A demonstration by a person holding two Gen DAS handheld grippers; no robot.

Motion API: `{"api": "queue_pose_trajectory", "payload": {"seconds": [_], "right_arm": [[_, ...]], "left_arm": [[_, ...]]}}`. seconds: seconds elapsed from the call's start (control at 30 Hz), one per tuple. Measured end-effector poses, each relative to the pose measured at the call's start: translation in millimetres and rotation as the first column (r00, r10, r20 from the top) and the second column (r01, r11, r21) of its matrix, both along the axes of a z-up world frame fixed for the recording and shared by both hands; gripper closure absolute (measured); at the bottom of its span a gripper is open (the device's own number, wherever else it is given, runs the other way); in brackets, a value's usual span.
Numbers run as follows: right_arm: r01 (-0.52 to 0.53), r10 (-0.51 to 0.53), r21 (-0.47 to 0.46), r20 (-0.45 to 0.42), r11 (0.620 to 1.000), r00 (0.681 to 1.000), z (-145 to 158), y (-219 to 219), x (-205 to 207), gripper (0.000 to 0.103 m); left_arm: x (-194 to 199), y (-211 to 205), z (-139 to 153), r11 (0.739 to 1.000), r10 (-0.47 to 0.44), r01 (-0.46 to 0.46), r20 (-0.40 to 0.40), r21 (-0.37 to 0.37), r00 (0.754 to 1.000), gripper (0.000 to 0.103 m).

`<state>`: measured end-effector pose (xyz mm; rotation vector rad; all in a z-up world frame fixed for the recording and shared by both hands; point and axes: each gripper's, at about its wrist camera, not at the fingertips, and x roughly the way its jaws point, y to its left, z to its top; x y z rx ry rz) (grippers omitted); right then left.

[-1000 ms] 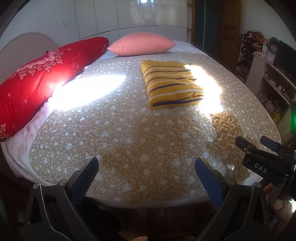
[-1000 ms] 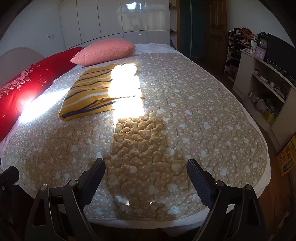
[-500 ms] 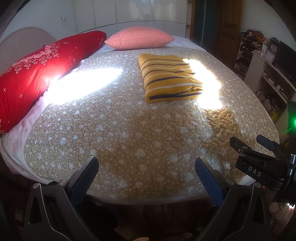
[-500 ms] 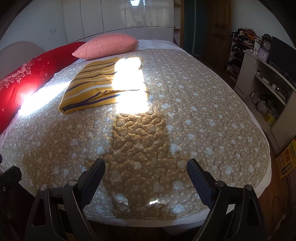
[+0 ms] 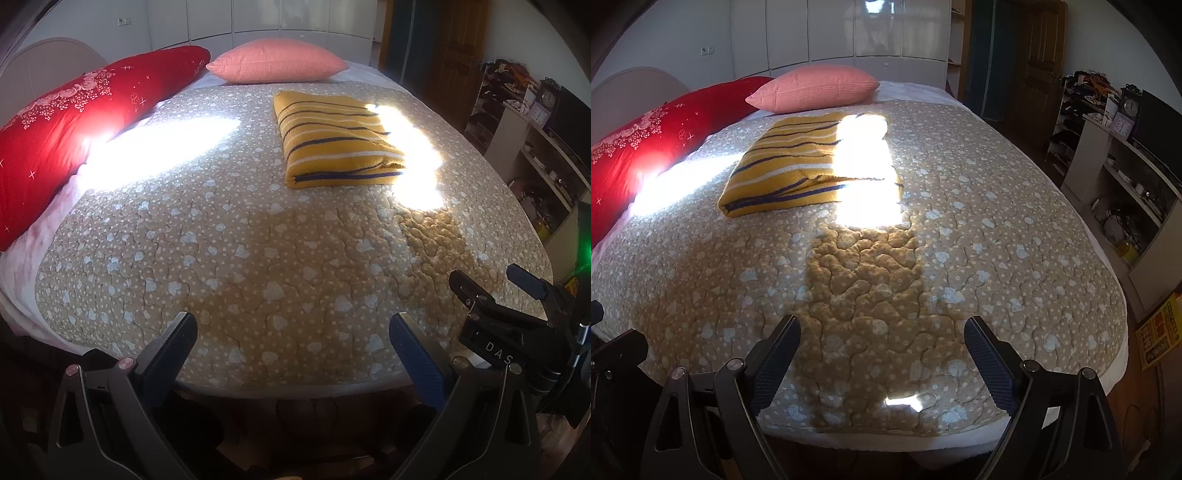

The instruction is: Fold small clothes

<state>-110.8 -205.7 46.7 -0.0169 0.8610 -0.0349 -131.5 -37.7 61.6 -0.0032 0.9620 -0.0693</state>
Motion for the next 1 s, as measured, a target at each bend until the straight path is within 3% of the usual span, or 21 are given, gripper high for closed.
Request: {"api": "queue_pose_trajectory", "payload": {"seconds": [1.0], "right_arm": [[-0.027, 0.026, -0.012, -0.034, 1.000, 0.999, -12, 8, 1, 0.010]], "left_arm": [[4, 8, -18, 0.998, 0.024, -0.027, -0.067, -0.050, 0.997, 0.000]]}}
